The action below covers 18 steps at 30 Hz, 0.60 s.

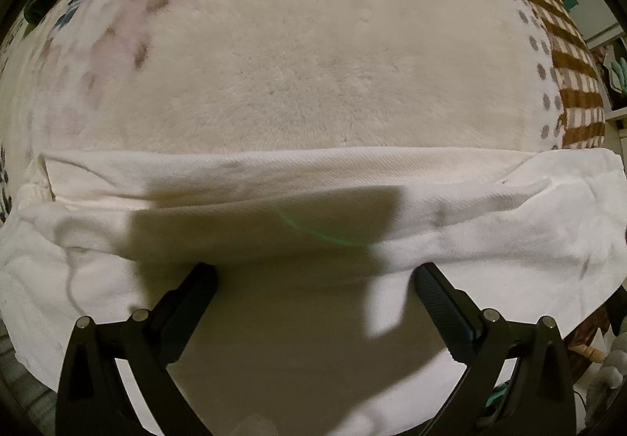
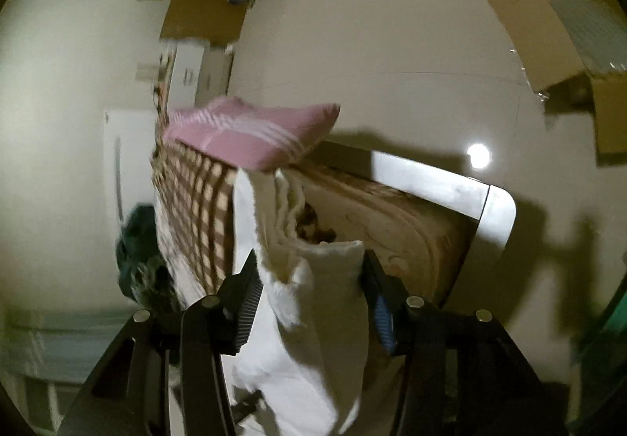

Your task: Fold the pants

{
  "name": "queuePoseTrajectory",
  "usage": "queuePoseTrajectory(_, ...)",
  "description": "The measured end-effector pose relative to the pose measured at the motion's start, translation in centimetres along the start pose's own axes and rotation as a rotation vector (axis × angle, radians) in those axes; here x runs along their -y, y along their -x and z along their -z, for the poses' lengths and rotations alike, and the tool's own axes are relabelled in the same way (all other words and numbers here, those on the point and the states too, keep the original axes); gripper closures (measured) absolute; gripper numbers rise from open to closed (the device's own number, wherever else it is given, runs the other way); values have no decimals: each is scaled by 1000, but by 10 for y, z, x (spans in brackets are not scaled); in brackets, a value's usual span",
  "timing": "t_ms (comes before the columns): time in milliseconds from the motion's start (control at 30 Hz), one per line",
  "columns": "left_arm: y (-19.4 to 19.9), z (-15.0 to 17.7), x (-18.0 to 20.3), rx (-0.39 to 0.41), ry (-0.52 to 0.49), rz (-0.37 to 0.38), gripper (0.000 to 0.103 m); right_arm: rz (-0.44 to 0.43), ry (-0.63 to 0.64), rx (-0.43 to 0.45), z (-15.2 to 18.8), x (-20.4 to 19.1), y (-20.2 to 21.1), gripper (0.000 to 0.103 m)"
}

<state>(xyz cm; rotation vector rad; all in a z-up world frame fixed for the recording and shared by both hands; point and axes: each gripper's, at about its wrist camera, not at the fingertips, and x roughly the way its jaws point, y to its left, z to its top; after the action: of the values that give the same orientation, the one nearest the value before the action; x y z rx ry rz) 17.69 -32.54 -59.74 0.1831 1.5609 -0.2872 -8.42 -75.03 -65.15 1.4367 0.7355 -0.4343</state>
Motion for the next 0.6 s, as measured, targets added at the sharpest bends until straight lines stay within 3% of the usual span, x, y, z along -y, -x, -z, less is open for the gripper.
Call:
queuePoseTrajectory(100, 0, -1, -1, 6, -1, -3, 0, -22, -29, -30, -7, 7, -17, 48)
queuePoseTrajectory(233, -2, -2, 1, 14, -2, 0, 0, -196, 9, -40, -9, -5, -23, 48)
queuePoseTrajectory(333, -2, 2, 1, 38, 4, -7, 0, -90, 88, -85, -4, -17, -42, 47)
queuePoseTrajectory(367, -2, 4, 2, 48, 5, -8, 0, -92, 98, -72, -2, -19, -44, 47)
queuePoseTrajectory(467, 3, 6, -1, 70, 14, 7, 0, -23, 114, -36, -1, -28, -40, 82)
queuePoseTrajectory(600, 28, 11, -12, 140, 49, 70, 0, 33, 189, 35, 18, -58, -18, 82)
